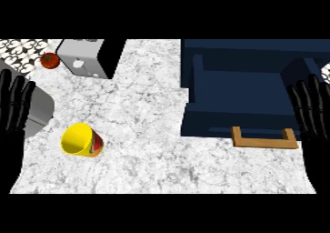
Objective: Pick up the cup, place it into the drawer and close the drawer
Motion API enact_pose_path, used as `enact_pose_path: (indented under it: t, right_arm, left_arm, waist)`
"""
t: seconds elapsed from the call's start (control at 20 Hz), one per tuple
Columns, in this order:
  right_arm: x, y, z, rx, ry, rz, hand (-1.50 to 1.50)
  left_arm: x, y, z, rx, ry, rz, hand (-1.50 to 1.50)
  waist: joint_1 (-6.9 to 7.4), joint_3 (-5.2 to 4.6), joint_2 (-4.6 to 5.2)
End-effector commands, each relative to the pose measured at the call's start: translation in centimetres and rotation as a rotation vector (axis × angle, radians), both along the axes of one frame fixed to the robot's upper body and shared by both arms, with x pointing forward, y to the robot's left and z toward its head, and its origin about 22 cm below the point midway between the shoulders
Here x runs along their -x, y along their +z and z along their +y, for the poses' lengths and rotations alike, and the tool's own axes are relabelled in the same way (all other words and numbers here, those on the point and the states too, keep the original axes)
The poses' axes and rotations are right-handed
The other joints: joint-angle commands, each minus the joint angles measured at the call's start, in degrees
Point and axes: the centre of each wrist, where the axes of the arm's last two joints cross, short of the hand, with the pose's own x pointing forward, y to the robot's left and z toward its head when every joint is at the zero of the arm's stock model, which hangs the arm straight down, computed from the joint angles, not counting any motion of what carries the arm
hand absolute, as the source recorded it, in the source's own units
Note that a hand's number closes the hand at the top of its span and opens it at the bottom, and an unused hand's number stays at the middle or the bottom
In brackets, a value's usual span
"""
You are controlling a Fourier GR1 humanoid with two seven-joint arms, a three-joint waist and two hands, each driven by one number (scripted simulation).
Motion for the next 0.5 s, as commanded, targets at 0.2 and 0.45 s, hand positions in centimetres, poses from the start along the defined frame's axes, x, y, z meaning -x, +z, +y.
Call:
enact_pose_path:
  t: [0.2, 0.45]
  right_arm:
    - [-0.1, -0.1, -0.8, -0.033, -0.034, -0.014, -1.50]
    - [-0.6, -0.9, -0.4, 0.030, 0.106, 0.142, -1.50]
  left_arm:
    - [0.8, -0.3, 2.9, 0.008, -0.496, 0.000, -1.50]
    - [-0.5, -3.5, 6.8, 0.210, -0.564, 0.255, -1.50]
  waist:
    - [-1.73, 0.50, 0.14]
    - [-1.91, 0.62, 0.47]
